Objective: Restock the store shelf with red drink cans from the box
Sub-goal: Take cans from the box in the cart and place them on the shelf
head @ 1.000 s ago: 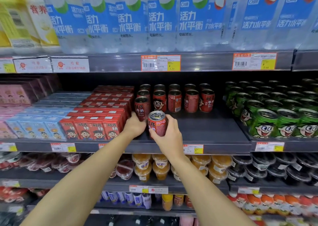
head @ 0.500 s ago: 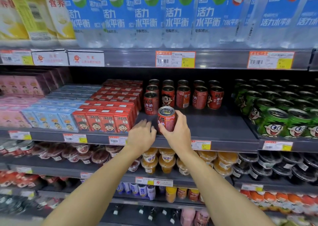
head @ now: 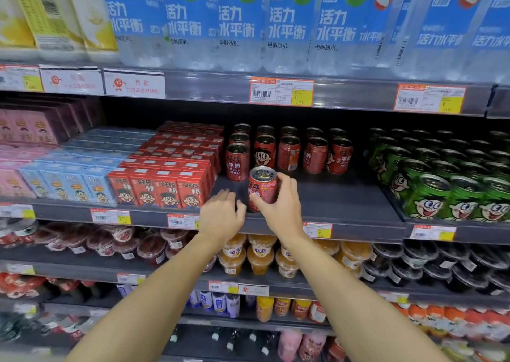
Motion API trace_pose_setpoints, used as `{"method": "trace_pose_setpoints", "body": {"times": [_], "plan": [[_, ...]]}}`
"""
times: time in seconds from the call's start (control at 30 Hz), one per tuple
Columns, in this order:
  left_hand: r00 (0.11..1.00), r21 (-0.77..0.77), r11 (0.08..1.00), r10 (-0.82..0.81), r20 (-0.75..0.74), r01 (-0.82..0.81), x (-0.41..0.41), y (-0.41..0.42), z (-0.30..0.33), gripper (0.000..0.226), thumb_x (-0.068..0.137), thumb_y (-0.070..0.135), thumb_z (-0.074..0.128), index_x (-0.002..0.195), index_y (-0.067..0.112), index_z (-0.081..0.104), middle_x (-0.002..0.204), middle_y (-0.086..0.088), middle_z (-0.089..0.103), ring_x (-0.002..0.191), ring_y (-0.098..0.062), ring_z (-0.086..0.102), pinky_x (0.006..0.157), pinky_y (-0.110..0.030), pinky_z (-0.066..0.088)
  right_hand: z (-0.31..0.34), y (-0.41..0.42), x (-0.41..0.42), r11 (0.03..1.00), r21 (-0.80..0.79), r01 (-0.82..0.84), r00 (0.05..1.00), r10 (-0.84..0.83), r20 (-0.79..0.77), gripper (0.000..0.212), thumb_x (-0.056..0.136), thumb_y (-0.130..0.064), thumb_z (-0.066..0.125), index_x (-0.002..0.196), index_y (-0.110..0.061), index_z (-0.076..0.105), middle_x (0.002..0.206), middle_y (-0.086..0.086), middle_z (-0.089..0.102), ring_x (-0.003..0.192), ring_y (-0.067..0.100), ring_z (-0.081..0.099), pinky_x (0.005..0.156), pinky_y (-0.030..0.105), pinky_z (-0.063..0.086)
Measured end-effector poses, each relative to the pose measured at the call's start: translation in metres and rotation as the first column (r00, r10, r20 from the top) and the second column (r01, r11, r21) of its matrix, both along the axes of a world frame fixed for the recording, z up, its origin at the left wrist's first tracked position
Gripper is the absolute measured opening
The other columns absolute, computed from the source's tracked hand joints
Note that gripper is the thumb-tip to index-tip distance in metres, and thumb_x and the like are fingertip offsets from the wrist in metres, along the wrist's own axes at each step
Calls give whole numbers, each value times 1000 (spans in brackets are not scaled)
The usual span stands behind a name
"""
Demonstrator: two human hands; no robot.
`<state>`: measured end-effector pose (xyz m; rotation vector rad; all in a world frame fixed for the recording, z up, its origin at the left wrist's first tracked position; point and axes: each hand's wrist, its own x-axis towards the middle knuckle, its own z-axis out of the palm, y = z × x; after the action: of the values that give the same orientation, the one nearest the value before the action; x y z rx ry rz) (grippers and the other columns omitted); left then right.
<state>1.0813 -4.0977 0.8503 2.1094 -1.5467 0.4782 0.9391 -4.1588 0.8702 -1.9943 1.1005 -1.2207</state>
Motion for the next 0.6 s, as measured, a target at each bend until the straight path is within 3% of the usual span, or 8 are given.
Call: {"method": "trace_pose_setpoints", "body": {"times": [0.13,0.3,0.6], "plan": [[1000,-30,1000,2,3,-2,0,0,-1,34,86,28,38,70,8,61,71,-6,62,62,-24,61,51,-32,46,6,-14,6,994,105,-22,999,19,30,75,75,-39,82,136,-24,41,129,-2,48,114,16,56,93,40,52],[1000,-2,1000,-8,30,8,2,1,-2,36,86,27,39,75,7,66,80,-10,69,76,-26,68,60,-32,53,8,-31,16,988,156,11,997,-23,71,66,75,-30,84,128,-26,44,124,-1,60,109,16,61,91,41,53],[999,9,1000,-6,54,5,2,1,-3,37,86,27,39,78,6,69,88,-14,72,84,-29,71,68,-34,57,17,-63,40,976,191,108,994,-112,9,66,78,-29,83,133,-21,48,127,10,61,118,31,58,97,48,49]]}}
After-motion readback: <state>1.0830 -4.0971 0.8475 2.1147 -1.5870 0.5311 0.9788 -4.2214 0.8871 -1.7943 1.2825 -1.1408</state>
